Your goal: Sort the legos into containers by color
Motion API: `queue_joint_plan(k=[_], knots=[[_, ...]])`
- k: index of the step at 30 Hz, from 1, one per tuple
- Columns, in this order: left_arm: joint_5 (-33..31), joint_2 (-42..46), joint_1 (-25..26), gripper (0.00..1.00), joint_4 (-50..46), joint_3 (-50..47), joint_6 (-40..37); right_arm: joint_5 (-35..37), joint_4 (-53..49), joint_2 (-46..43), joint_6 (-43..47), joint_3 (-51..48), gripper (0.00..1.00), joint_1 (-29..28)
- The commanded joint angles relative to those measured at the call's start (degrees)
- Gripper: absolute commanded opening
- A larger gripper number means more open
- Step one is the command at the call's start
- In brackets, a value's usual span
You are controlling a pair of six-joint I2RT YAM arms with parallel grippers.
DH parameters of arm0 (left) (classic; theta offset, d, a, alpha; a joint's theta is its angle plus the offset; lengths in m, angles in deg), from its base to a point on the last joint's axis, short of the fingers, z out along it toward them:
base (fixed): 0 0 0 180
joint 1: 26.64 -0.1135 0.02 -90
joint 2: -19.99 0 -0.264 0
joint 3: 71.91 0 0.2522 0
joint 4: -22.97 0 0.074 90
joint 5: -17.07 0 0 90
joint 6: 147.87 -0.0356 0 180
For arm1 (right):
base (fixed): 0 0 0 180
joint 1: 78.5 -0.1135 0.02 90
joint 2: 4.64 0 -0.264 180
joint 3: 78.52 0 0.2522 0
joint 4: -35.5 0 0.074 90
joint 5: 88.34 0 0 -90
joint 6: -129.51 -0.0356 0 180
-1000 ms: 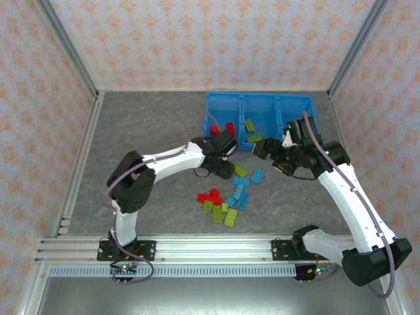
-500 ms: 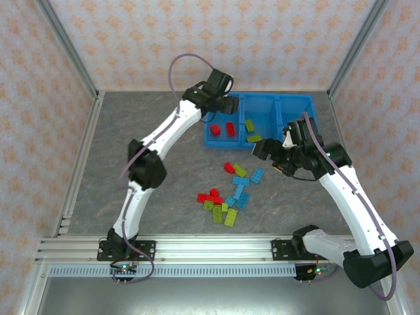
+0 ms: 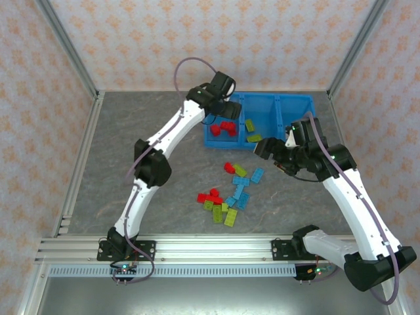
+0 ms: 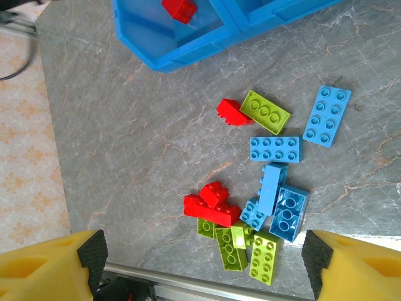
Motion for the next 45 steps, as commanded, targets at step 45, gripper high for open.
queue_joint_plan(k=[45], knots=[[7.0, 89.23, 2.74, 1.0, 18.49, -89.79, -16.21, 13.37, 16.6, 51.93, 16.3, 0.32, 0.57, -11.42]])
